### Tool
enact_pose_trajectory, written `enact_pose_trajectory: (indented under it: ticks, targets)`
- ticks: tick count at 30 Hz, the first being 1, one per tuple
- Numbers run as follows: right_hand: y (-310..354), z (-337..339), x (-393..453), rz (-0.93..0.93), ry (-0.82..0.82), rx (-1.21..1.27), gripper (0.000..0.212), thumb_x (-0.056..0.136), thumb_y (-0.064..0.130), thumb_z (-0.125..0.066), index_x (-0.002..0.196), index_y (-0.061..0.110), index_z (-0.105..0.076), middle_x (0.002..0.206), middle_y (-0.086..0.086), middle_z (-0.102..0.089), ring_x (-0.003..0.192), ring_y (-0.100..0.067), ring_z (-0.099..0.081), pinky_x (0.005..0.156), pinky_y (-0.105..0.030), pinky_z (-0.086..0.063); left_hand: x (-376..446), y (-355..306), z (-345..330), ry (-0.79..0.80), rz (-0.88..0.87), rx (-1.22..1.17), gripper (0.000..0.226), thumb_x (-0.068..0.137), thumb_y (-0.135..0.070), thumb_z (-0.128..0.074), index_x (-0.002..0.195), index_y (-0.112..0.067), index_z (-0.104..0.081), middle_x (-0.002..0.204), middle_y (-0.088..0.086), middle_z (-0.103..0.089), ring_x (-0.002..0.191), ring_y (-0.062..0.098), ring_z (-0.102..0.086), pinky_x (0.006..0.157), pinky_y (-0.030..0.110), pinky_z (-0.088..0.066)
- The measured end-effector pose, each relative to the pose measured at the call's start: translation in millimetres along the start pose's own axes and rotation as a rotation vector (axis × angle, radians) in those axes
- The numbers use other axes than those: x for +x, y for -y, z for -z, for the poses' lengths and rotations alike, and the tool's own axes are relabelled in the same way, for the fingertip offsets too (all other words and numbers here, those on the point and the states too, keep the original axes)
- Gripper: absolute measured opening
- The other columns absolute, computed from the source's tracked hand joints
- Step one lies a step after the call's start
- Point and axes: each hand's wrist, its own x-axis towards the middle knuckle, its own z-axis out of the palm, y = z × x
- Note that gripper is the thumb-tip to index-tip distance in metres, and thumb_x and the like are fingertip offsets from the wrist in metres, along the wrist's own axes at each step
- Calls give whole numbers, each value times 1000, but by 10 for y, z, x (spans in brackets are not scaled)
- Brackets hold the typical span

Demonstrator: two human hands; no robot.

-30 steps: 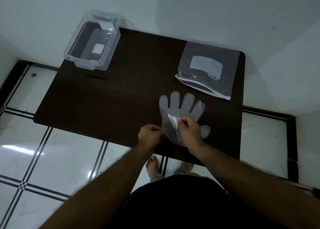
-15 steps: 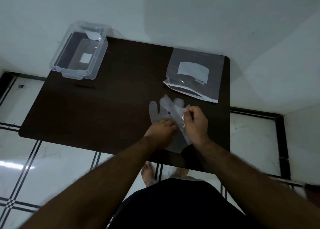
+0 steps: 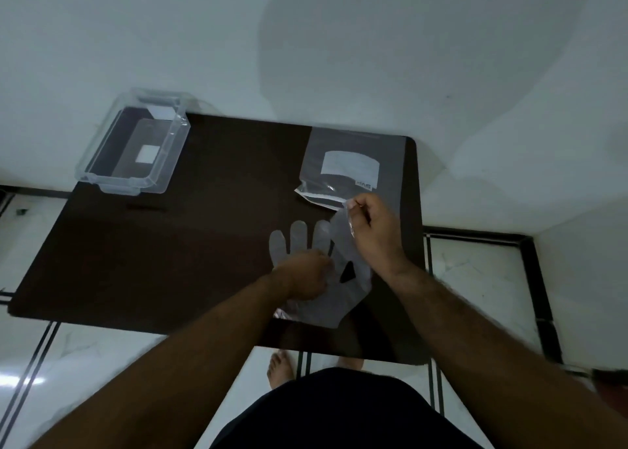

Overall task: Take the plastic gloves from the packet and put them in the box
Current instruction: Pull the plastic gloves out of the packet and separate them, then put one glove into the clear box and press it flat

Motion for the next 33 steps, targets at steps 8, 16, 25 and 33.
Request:
enact_pose_trajectory:
  ticks: [8, 16, 25, 33]
  targets:
    - [926, 677, 564, 228, 365, -70, 12, 104, 31, -64, 100, 22, -72, 86, 9, -71, 78, -6, -67, 70, -23, -55, -244, -65, 1494, -350, -337, -1390, 66, 79, 7, -73, 142, -6, -59, 142, 12, -65, 137, 26, -60, 98, 32, -55]
    - [1866, 1190, 809, 340, 182, -39, 25, 107, 38, -58, 101, 19, -73, 85, 8, -74, 68, -3, -67, 61, -26, -52, -650, -519, 2463, -200, -570, -1129, 50, 87, 14, -73, 135, 10, -61, 127, 32, -67, 117, 40, -63, 111, 52, -48]
    - [1977, 1347, 764, 234, 345, -24, 28, 81, 15, -91, 102, 16, -74, 80, -5, -76, 69, -17, -72, 70, -35, -63, -846, -169, 2621, -438, -412, -1309, 37, 88, -14, -81, 118, 6, -70, 109, 25, -62, 104, 40, -54, 94, 55, -44]
    - [2280, 877, 867, 247, 323, 105, 9, 92, 15, -82, 99, 10, -79, 88, -9, -80, 80, -25, -77, 75, -33, -65, -1263, 468, 2772, -522, -350, -1272, 38, 91, -16, -80, 117, 8, -66, 108, 20, -58, 102, 35, -53, 91, 46, -46]
